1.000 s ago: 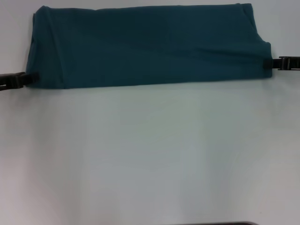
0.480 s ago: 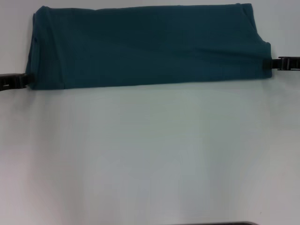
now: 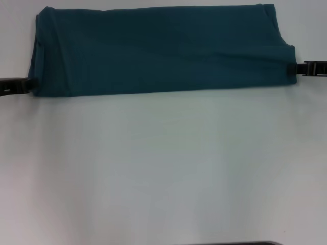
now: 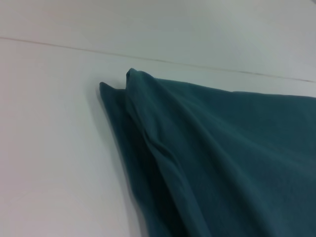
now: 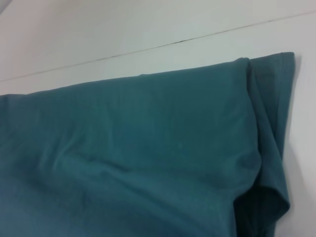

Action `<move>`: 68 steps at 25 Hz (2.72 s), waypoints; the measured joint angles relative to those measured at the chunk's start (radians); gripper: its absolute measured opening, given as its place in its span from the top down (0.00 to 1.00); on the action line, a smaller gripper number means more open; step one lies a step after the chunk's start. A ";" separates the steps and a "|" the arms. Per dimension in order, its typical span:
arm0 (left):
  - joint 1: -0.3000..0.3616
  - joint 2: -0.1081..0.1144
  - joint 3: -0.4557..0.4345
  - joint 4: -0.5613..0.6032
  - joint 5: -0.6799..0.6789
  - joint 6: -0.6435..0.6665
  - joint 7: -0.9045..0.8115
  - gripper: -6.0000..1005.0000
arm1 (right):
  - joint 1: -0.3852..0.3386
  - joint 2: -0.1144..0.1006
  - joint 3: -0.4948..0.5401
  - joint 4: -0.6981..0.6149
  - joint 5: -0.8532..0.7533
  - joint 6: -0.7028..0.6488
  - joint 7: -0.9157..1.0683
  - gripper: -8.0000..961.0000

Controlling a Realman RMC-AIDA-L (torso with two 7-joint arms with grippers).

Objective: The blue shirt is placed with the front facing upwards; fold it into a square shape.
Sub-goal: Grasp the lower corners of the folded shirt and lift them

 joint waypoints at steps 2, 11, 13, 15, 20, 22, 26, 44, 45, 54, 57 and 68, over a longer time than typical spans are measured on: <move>0.000 0.002 -0.004 -0.005 -0.001 0.005 -0.006 0.98 | 0.000 0.000 0.000 0.000 0.000 -0.001 0.000 0.98; 0.003 0.008 -0.006 -0.012 -0.001 -0.001 -0.028 0.77 | 0.000 -0.001 0.000 0.000 0.001 -0.003 0.000 0.98; 0.003 0.008 -0.006 -0.012 0.002 -0.002 -0.028 0.70 | 0.000 0.000 0.000 0.000 0.001 -0.003 0.000 0.98; 0.003 0.008 -0.005 -0.011 0.005 -0.002 -0.028 0.64 | 0.000 -0.001 0.000 0.000 0.001 -0.003 0.000 0.98; 0.003 0.007 0.005 -0.007 0.006 0.012 -0.027 0.47 | 0.000 0.000 0.000 0.002 0.001 -0.002 0.000 0.98; 0.003 0.005 0.006 -0.008 0.007 0.017 -0.024 0.40 | 0.000 0.000 0.000 0.002 0.001 -0.001 0.000 0.98; 0.002 0.003 0.006 -0.012 0.007 0.019 -0.020 0.31 | 0.000 -0.001 0.000 0.005 0.001 0.000 0.000 0.98; -0.004 0.002 0.023 -0.012 0.045 0.007 -0.031 0.68 | 0.002 0.000 0.000 0.006 0.002 0.003 -0.002 0.99; -0.005 0.003 0.025 -0.012 0.046 0.006 -0.032 0.72 | 0.002 -0.001 0.000 0.006 0.002 0.003 -0.002 0.99; -0.009 0.005 0.026 -0.012 0.046 0.006 -0.033 0.97 | 0.002 -0.001 0.000 0.006 0.002 0.001 -0.002 0.98; -0.009 0.008 0.026 -0.012 0.046 0.008 -0.035 0.98 | 0.001 0.000 0.000 0.005 0.002 0.000 -0.002 0.99; -0.001 0.052 0.023 -0.016 0.046 0.083 -0.051 0.99 | -0.034 -0.008 0.003 0.008 0.002 0.048 -0.002 0.99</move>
